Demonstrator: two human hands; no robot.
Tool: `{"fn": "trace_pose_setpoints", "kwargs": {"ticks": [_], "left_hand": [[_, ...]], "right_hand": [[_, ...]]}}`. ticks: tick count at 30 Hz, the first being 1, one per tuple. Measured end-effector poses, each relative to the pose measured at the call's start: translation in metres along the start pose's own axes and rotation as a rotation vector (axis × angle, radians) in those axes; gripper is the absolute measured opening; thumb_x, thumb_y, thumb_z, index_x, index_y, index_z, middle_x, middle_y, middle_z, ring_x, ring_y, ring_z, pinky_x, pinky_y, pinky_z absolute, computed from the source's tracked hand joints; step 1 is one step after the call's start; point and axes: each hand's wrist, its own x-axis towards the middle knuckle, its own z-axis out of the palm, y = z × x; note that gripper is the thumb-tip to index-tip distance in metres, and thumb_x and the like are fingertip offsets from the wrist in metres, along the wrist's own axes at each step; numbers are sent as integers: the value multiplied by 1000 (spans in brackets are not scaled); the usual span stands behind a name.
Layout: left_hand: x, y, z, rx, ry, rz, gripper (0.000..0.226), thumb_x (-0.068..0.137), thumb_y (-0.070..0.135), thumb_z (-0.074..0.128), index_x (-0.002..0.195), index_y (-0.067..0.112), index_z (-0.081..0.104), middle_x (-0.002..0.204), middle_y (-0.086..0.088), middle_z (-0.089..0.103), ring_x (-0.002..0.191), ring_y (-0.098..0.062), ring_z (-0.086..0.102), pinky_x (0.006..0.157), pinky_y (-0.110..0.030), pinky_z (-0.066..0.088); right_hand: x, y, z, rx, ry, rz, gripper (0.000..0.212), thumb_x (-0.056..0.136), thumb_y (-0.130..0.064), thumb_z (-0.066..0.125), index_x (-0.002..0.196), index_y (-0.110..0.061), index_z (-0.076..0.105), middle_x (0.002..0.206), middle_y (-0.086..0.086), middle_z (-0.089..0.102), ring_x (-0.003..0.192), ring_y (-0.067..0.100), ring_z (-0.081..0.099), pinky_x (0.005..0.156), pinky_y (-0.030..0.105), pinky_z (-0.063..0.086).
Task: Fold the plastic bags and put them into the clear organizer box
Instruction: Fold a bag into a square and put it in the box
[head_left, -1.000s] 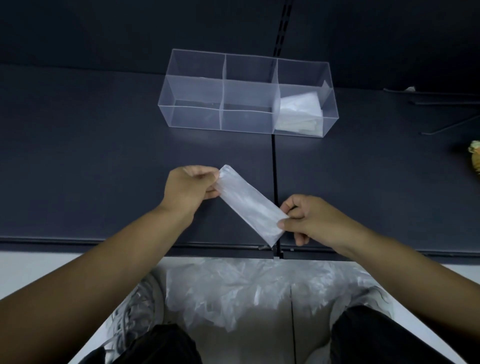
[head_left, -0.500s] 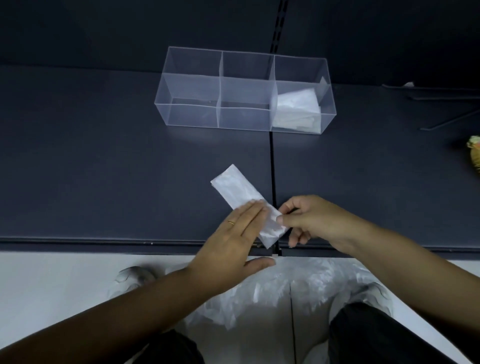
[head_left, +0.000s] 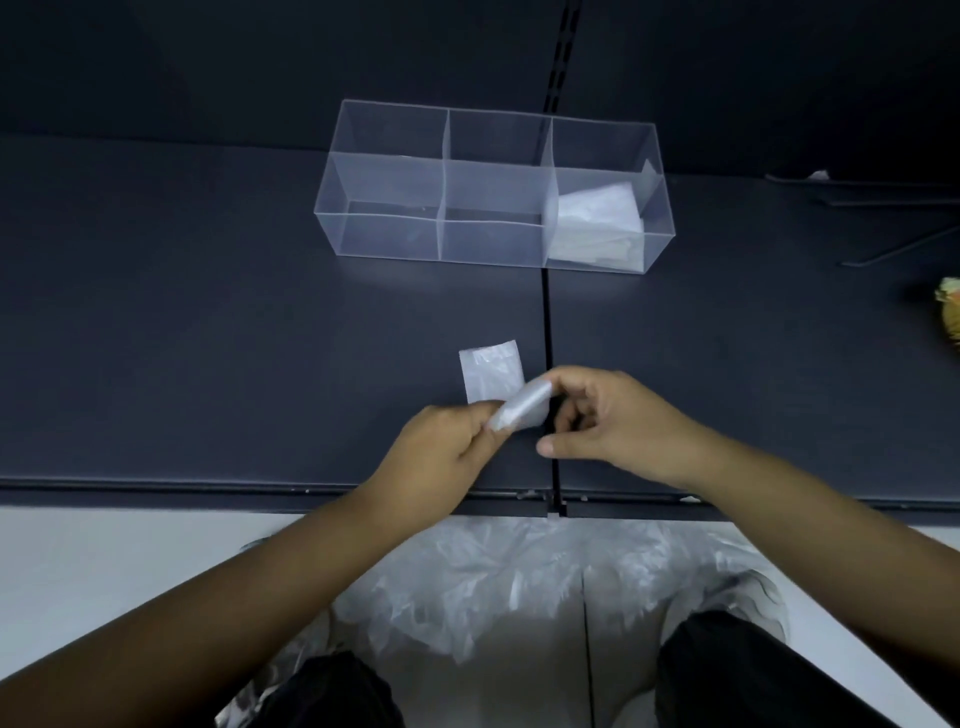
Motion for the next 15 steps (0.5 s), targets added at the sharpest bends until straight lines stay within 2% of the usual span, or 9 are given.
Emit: {"fn": "trace_pose_setpoints", "kwargs": {"ticks": [2, 4, 5, 7, 9, 11, 12, 13, 15], "left_hand": [[4, 0, -2, -56, -14, -64, 44, 96, 45, 39, 91, 12, 66, 70, -13, 63, 62, -24, 57, 62, -42, 48], [9, 0, -3, -108, -20, -126, 35, 99, 38, 42, 100, 14, 67, 86, -12, 70, 81, -25, 64, 74, -40, 50], [12, 0, -4, -137, 1, -160, 31, 100, 35, 42, 100, 15, 67, 88, -8, 70, 84, -23, 64, 76, -35, 50], [19, -1, -5, -174, 66, -230, 23, 101, 29, 45, 100, 17, 64, 92, 2, 68, 88, -15, 63, 80, -25, 48], [25, -3, -6, -278, 98, -303, 23, 100, 25, 47, 113, 14, 62, 102, -1, 69, 98, -16, 65, 92, -33, 49], [27, -4, -7, -422, 148, -381, 28, 98, 20, 52, 125, 13, 57, 100, -4, 71, 93, -18, 69, 91, -42, 53], [27, -5, -8, -440, 195, -399, 32, 97, 18, 54, 128, 13, 54, 94, -2, 72, 87, -15, 70, 87, -40, 55], [26, -7, -9, -386, 252, -390, 36, 95, 17, 57, 130, 13, 51, 88, 3, 71, 81, -11, 69, 85, -33, 56], [20, -10, -9, -96, 370, -275, 39, 93, 18, 61, 129, 12, 50, 89, 12, 63, 83, -7, 62, 81, -18, 49]], "right_hand": [[11, 4, 9, 62, 102, -20, 22, 79, -9, 76, 98, -15, 68, 78, -7, 68, 65, 9, 58, 64, 21, 48], [19, 7, 12, 131, 207, 15, 8, 82, -10, 73, 88, -12, 69, 72, -6, 70, 58, 8, 59, 53, 16, 45], [22, 7, 13, 145, 243, 42, 4, 83, -12, 73, 84, -11, 69, 65, -5, 68, 53, 8, 59, 48, 16, 42], [27, 7, 13, 166, 281, 99, 6, 83, -13, 72, 79, -11, 68, 59, -3, 67, 48, 7, 58, 42, 17, 39], [32, 6, 13, 184, 296, 154, 8, 84, -14, 72, 77, -12, 68, 61, 0, 68, 47, 7, 60, 39, 17, 39], [36, 4, 13, 175, 304, 200, 9, 84, -13, 71, 76, -13, 68, 62, 1, 69, 47, 8, 62, 38, 17, 38], [37, 4, 14, 162, 310, 216, 9, 84, -13, 71, 75, -14, 68, 61, 0, 69, 46, 8, 62, 37, 16, 37], [39, 3, 14, 144, 317, 226, 10, 84, -13, 71, 75, -14, 68, 59, -1, 69, 45, 8, 62, 37, 16, 36], [42, 3, 14, 112, 335, 229, 12, 82, -13, 71, 72, -16, 68, 57, -1, 68, 42, 7, 60, 38, 13, 36]]}}
